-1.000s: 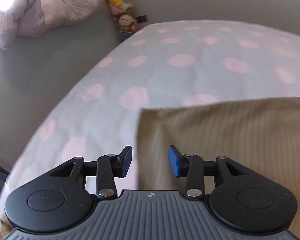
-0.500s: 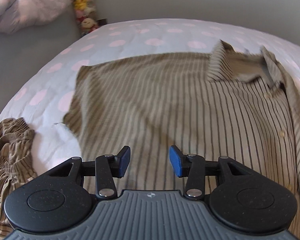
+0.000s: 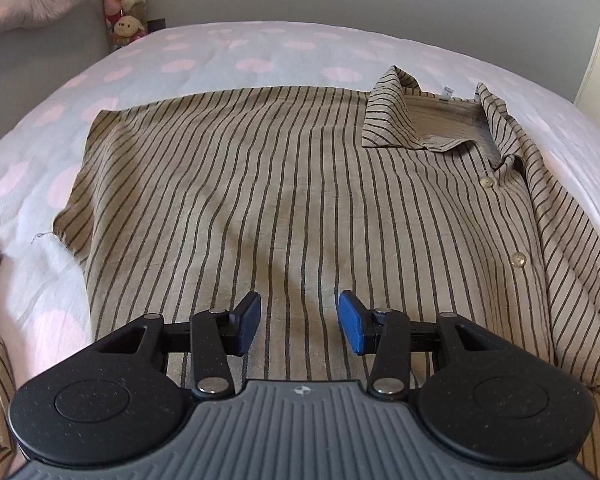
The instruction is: Fold clothes
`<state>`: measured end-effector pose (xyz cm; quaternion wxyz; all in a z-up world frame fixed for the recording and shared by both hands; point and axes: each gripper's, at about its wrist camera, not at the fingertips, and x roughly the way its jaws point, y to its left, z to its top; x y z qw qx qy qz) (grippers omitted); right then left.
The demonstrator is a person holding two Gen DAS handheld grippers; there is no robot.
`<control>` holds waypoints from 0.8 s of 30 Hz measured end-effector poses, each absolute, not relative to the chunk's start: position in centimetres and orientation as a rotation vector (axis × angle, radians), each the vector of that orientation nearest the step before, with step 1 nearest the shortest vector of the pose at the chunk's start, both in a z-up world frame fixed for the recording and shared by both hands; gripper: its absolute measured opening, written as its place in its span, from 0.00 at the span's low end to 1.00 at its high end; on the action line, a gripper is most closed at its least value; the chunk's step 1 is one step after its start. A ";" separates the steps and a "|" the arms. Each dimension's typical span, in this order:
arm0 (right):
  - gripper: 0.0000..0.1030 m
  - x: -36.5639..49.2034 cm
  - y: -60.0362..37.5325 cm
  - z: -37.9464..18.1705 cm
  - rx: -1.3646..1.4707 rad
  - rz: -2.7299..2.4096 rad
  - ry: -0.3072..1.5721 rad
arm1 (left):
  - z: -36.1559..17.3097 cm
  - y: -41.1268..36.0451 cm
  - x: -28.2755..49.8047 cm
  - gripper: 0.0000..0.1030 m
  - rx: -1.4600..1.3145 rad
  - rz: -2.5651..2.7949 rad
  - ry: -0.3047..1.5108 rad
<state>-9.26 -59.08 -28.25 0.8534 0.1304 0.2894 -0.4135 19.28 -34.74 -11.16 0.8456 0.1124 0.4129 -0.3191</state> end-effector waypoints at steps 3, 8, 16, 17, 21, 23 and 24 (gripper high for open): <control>0.04 -9.0 -59.6 -26.2 0.236 -0.871 0.626 | -11.0 -34.4 19.5 0.40 0.223 -0.667 0.873; 0.03 -9.4 -63.5 -21.1 0.213 -0.901 0.633 | -10.8 -33.8 19.8 0.40 0.205 -0.661 0.886; 0.03 -9.8 -74.8 -15.2 0.164 -1.018 0.754 | -10.6 -33.6 20.2 0.40 0.176 -0.649 0.867; 0.03 -9.8 -76.4 -14.9 0.156 -1.044 0.774 | -10.6 -33.7 20.2 0.40 0.173 -0.647 0.863; 0.02 -10.5 -82.9 -15.9 0.112 -1.183 0.831 | -10.7 -33.9 20.5 0.40 0.171 -0.628 0.839; 0.02 -10.7 -85.7 -17.2 0.137 -1.223 0.842 | -11.0 -34.2 20.7 0.40 0.182 -0.617 0.830; 0.02 -10.9 -87.2 -18.2 0.152 -1.231 0.845 | -11.2 -34.4 20.8 0.40 0.188 -0.614 0.827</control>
